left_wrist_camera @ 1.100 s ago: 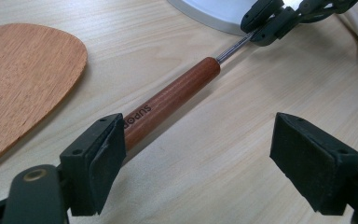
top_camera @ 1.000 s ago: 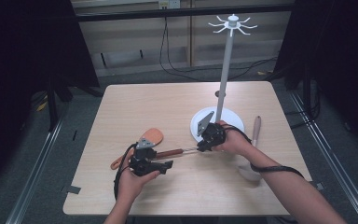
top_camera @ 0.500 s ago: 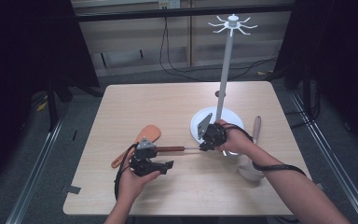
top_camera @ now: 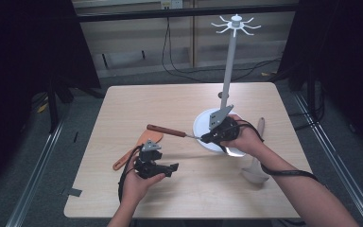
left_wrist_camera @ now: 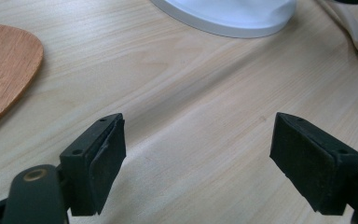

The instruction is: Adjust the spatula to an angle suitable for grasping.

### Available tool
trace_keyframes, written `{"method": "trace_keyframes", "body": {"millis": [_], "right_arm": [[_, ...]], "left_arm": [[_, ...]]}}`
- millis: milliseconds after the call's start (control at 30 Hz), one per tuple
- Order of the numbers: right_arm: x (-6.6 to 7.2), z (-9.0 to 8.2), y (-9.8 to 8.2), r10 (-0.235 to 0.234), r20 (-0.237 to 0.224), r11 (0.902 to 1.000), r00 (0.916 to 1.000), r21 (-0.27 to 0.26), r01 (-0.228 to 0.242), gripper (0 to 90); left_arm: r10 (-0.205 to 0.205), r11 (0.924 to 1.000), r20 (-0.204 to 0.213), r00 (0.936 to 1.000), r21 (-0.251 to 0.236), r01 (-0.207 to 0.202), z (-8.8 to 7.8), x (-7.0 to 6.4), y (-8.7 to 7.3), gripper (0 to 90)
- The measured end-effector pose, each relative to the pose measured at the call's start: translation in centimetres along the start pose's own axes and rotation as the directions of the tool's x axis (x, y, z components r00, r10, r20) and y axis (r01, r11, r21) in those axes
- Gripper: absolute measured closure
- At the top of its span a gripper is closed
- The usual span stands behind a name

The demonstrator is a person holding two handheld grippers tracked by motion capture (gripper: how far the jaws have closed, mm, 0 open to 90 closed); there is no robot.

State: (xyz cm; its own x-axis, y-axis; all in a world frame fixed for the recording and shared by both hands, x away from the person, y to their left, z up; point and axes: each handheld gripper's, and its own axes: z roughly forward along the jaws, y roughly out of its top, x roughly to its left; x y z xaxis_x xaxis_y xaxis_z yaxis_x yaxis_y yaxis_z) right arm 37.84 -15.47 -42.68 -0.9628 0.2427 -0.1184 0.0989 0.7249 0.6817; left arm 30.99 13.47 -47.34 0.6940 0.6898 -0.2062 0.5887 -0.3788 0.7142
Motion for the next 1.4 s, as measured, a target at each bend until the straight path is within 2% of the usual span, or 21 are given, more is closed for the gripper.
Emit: {"method": "trace_keyframes", "body": {"millis": [100,133,167,267,367,500,567,633,767,833,967,1000,1033,1100,1133,1200,1233,1267,1367,1400], "right_arm": [[0.1,-0.6,-0.1,0.028,0.033,0.9978,0.9991,-0.061,-0.026,85.7],[0.1,-0.6,-0.1,0.028,0.033,0.9978,0.9991,-0.061,-0.026,85.7],[0.3,-1.0,-0.3,0.055,0.054,0.9935,0.997,-0.102,-0.049,85.7],[0.5,-1.6,-0.4,0.078,0.086,0.9868,0.9932,-0.148,-0.065,85.7],[0.9,-2.3,-0.5,0.11,0.115,0.9738,0.9872,-0.212,-0.084,85.7],[1.4,-3.2,-0.6,0.156,0.162,0.95,0.9744,-0.294,-0.104,85.7],[1.7,-3.6,-0.6,0.175,0.182,0.9406,0.9676,-0.321,-0.109,85.7],[2.0,-4.0,-0.6,0.192,0.204,0.9297,0.96,-0.351,-0.112,85.7],[2.7,-4.8,-0.8,0.235,0.245,0.9008,0.9408,-0.419,-0.116,85.7],[3.0,-5.1,-0.9,0.252,0.272,0.8902,0.9288,-0.441,-0.113,85.7],[3.7,-5.5,-1.2,0.275,0.3,0.8741,0.9136,-0.474,-0.107,85.7],[4.0,-5.6,-1.3,0.282,0.314,0.8679,0.9067,-0.486,-0.102,85.7],[4.3,-5.8,-1.3,0.287,0.322,0.866,0.9021,-0.49,-0.101,85.7],[4.8,-6.1,-1.3,0.295,0.353,0.8572,0.8877,-0.508,-0.083,85.7],[4.8,-6.1,-1.3,0.295,0.353,0.8572,0.8877,-0.508,-0.083,85.7],[5.6,-6.6,-1.1,0.294,0.388,0.8531,0.8733,-0.519,-0.057,85.7],[5.8,-6.6,-1.1,0.295,0.404,0.8512,0.866,-0.523,-0.046,85.7],[6.1,-6.7,-1.0,0.306,0.424,0.8433,0.8525,-0.536,-0.035,85.7],[6.6,-6.9,-1.2,0.321,0.447,0.8358,0.8353,-0.548,-0.028,85.7],[6.7,-7.0,-1.3,0.327,0.448,0.8335,0.8323,-0.552,-0.03,85.7]], "left_arm": [[0.003,1.0,0.001,1.0,-0.001,-0.003,0.0,0.0,0.1,18.1],[0.003,1.0,0.001,1.0,-0.001,-0.003,0.0,0.0,0.1,18.1],[0.004,1.0,0.002,1.0,-0.001,-0.004,0.1,0.0,0.1,18.1],[0.006,1.0,0.003,1.0,0.001,-0.006,0.1,-0.1,0.2,18.1],[0.005,1.0,0.005,1.0,-0.003,-0.005,0.2,-0.1,0.2,18.1],[0.001,1.0,0.001,1.0,-0.006,-0.001,0.4,-0.2,0.3,18.1],[0.012,0.9999,0.003,0.9999,-0.002,-0.012,0.5,-0.2,0.4,18.1],[0.005,1.0,0.007,1.0,-0.001,-0.005,0.6,-0.3,0.5,18.1],[0.017,0.9999,0.008,0.9998,0.0,-0.017,0.7,-0.4,0.6,18.1],[0.022,0.9998,0.013,0.9997,0.001,-0.022,0.7,-0.4,0.6,18.1],[0.02,0.9998,0.015,0.9997,0.001,-0.02,0.9,-0.5,0.8,18.1],[0.023,0.9997,0.017,0.9996,0.0,-0.023,0.9,-0.5,0.8,18.1],[0.026,0.9997,0.018,0.9995,0.0,-0.026,0.9,-0.5,0.9,18.1],[0.031,0.9995,0.019,0.9993,0.001,-0.031,1.0,-0.6,1.0,18.1],[0.031,0.9995,0.019,0.9993,0.001,-0.031,1.0,-0.6,1.0,18.1],[0.03,0.9996,0.02,0.9994,-0.001,-0.03,1.2,-0.7,1.0,18.1],[0.043,0.999,0.02,0.9989,0.007,-0.043,1.3,-0.7,1.1,18.1],[0.04,0.9992,0.021,0.999,0.008,-0.04,1.3,-0.8,1.2,18.1],[0.047,0.9989,0.025,0.9986,0.003,-0.047,1.4,-0.9,1.3,18.1],[0.045,0.999,0.026,0.9986,0.002,-0.045,1.4,-1.0,1.4,18.1]]}}
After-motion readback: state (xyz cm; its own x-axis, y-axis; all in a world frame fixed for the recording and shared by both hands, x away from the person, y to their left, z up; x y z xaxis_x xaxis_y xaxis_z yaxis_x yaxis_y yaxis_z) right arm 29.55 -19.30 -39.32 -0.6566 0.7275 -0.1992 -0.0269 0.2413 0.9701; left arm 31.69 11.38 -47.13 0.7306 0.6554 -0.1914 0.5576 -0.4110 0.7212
